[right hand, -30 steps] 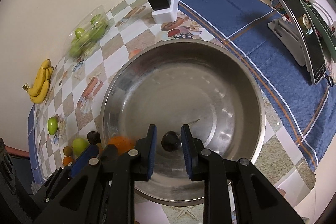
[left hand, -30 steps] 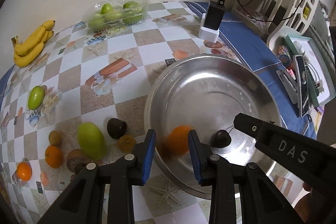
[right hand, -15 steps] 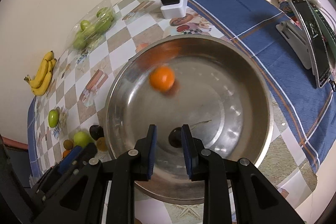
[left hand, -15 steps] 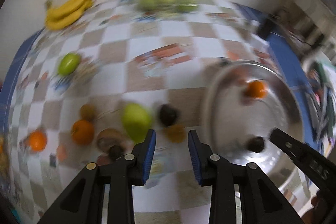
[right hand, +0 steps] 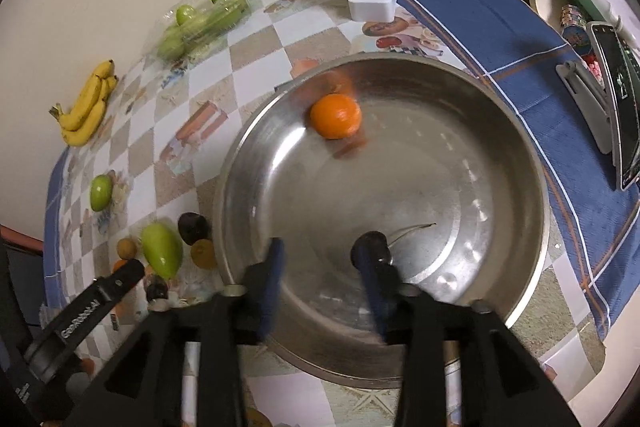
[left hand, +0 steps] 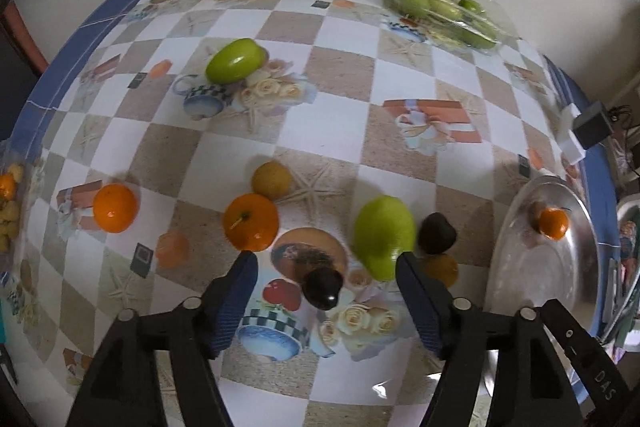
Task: Organize fruits
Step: 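Withdraw both tools from the bowl back over the remaining fruit, then grasp the green mango with the right tool while the left tool grasps another orange, then carry the mango toward the bowl while the left tool carries the orange in and releases it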
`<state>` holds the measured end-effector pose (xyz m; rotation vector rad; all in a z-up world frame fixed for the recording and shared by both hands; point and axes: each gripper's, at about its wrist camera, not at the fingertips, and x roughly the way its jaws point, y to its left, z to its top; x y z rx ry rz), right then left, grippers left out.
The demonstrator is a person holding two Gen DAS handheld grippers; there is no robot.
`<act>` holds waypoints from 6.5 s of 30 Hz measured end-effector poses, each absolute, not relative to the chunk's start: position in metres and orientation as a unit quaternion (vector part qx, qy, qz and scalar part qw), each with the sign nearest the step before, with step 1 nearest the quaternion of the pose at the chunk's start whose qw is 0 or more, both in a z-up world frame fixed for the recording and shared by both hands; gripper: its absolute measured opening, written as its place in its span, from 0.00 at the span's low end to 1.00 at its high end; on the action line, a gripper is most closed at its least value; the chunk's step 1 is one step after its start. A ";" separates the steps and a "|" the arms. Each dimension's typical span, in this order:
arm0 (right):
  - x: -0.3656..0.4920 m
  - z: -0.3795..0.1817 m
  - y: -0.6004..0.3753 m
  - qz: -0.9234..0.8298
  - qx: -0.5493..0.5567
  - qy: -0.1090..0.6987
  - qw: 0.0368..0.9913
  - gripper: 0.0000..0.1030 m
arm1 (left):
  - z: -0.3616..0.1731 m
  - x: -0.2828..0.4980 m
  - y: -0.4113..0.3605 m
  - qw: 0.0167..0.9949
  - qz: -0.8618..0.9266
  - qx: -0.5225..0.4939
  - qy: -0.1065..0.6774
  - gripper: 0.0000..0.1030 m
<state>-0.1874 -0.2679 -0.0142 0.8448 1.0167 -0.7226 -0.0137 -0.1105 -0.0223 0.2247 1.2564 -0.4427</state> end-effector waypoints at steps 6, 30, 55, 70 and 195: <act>-0.185 -0.021 -0.269 -0.345 0.369 0.483 0.715 0.72 | -0.029 -0.010 -0.105 0.782 -0.182 0.107 0.586 0.96; -0.179 -0.022 -0.266 -0.349 0.341 0.482 0.728 1.00 | -0.030 0.002 -0.087 0.787 -0.160 0.096 0.589 1.00; -0.138 -0.006 -0.232 -0.281 0.303 0.450 0.792 1.00 | -0.013 0.061 -0.007 0.811 -0.106 0.011 0.575 1.00; -0.076 0.006 -0.178 -0.179 0.269 0.451 0.832 1.00 | -0.010 0.097 0.045 0.825 -0.070 -0.008 0.560 1.00; -0.223 -0.028 -0.330 -0.390 0.417 0.445 0.690 0.40 | -0.010 -0.097 -0.199 0.700 -0.434 0.136 0.551 0.40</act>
